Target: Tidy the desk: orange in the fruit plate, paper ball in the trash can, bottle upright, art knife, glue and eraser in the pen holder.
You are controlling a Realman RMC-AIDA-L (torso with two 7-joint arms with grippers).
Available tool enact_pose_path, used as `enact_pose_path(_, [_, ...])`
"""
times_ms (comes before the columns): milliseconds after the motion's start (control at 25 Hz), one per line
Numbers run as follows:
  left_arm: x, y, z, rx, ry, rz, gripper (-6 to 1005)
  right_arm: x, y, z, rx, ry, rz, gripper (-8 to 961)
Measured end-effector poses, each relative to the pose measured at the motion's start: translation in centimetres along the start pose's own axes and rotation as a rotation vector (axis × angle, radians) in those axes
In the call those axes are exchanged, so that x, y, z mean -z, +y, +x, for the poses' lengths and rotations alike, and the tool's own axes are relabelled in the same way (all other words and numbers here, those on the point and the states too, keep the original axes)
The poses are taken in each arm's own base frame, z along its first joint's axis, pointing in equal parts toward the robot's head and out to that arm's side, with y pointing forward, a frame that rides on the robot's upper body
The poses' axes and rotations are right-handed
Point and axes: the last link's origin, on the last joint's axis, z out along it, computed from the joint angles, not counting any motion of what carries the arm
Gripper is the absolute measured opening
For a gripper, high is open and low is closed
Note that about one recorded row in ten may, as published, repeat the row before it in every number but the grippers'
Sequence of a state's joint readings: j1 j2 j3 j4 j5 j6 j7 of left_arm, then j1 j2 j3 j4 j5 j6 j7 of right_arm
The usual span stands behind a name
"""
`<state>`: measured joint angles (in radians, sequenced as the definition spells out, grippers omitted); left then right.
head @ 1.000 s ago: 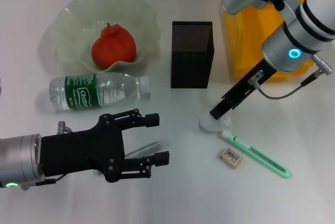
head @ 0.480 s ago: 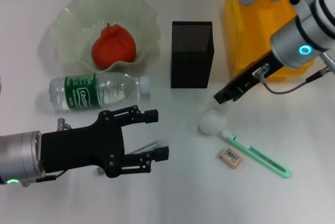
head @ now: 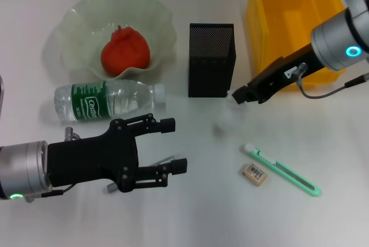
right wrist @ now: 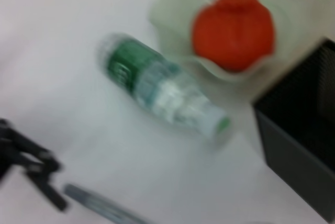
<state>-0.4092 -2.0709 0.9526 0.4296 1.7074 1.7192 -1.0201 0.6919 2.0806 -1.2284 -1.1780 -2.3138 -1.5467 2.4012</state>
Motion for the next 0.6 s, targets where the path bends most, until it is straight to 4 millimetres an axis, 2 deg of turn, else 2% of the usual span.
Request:
enact_pose_path(160, [0.0,-0.1,0.0,0.0,-0.004,0.005,789,0.6,0.7,-0.1,0.028,-0.061,-0.062,-1])
enact_pose_path(360, [0.0,-0.2,-0.1,0.0,-0.007,0.013,788,2.2,0.3,-0.1,0.029,-0.203,-0.102,0])
enact_pose_path(400, [0.0,-0.2,-0.1,0.0,-0.007,0.014,788,3.0,0.3,0.1,0.053,-0.301,-0.135,0])
enact_pose_path(480, [0.0,-0.2,-0.1,0.0,-0.007,0.015,788,3.4,0.3,0.3,0.062,-0.347,-0.147,1])
enact_pose_path(600, [0.0,-0.2,-0.1,-0.001,-0.008,0.016,788,5.0,0.0,1.4,0.107,-0.537,-0.169,2])
